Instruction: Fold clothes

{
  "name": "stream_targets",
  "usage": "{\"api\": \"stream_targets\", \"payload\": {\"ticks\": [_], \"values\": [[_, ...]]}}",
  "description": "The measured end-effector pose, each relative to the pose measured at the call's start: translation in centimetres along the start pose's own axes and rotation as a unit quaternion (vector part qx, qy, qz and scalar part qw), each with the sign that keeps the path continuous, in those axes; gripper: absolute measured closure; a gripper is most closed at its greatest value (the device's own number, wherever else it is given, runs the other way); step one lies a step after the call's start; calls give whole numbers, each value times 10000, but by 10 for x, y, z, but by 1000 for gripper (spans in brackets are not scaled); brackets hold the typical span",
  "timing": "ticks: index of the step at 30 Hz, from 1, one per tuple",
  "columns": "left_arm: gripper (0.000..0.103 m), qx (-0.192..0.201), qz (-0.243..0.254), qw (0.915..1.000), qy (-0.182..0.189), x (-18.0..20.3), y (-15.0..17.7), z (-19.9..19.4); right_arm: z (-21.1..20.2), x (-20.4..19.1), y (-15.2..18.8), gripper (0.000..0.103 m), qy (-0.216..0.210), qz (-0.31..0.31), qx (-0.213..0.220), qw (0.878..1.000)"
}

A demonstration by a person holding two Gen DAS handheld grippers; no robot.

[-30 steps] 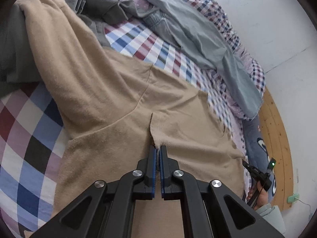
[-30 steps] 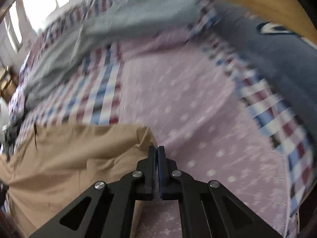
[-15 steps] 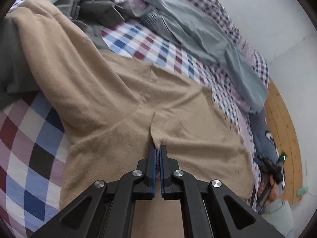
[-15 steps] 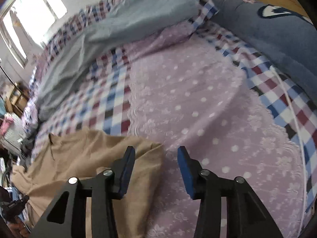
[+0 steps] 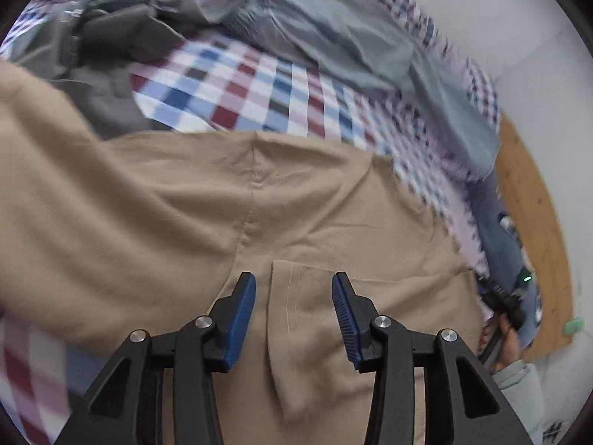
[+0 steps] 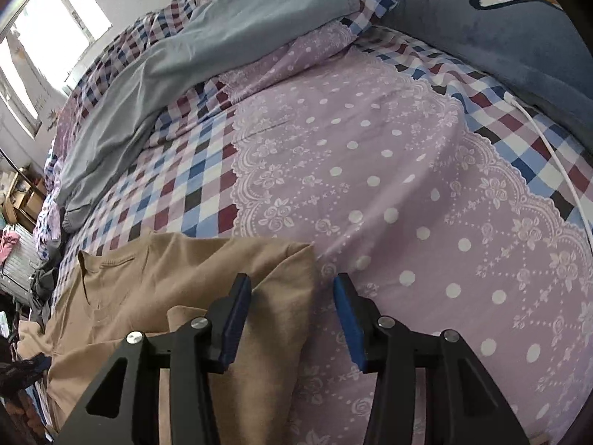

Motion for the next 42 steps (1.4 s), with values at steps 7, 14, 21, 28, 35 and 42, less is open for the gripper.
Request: {"api": "stream_targets", "payload": {"ticks": [7, 14, 21, 28, 35, 42], "values": [[99, 186, 256, 9989, -336, 7, -8, 20, 0, -4, 0, 54, -86, -83, 172, 9998], [100, 510, 189, 9980, -318, 6, -21, 15, 1, -11, -2, 98, 8, -339, 193, 9992], [101, 1192, -43, 9927, -160, 4, -43, -11, -20, 3, -12, 99, 311, -126, 663, 9972], [101, 1571, -204, 9871, -252, -3, -52, -21, -25, 15, -16, 100, 559, 74, 760, 9955], [101, 1349, -299, 9889, -553, -22, -47, -1, -22, 27, -13, 98, 380, 418, 641, 9963], [87, 1165, -327, 9909, -589, -24, -42, -1, -17, 24, -8, 61, 34, 564, 489, 9972]]}}
Point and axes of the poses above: each gripper's, at about its wrist camera, not at the fingertips, and z roughly the way its jaws point, x to its right, y to its underside, the point moved 9 cm from there along z, roughly the way its jaws point, and after that the axes turned 12 degrees about -z, right-handed, at the moved point
